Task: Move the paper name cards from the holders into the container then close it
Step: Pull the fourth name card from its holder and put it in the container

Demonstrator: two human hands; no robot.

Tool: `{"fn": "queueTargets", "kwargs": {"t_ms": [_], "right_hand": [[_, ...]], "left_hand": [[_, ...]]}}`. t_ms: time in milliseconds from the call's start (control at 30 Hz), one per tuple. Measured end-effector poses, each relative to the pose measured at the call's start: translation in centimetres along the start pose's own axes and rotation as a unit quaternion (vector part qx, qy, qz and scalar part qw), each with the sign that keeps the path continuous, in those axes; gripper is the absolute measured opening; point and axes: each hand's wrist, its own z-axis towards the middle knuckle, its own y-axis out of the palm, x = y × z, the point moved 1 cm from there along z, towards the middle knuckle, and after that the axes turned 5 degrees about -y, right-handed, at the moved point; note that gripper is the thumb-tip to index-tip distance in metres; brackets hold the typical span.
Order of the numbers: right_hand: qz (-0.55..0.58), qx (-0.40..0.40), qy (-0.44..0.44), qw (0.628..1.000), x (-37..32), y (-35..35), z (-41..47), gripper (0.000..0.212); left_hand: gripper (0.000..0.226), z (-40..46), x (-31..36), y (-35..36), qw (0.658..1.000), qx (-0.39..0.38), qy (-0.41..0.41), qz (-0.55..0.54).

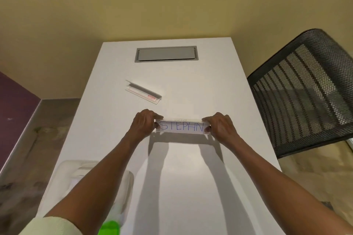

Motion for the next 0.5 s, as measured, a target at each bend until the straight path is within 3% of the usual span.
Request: {"fn": "queueTargets", "kwargs": {"t_ms": [500], "right_hand": [[-0.016,0.001,-0.06,0.998,-11.2,-1.8,-3.7,0.034]], "left_hand": [[0.034,-9.1,-4.7,-7.0,0.996,-0.03,-0.085,-0.019]]}}
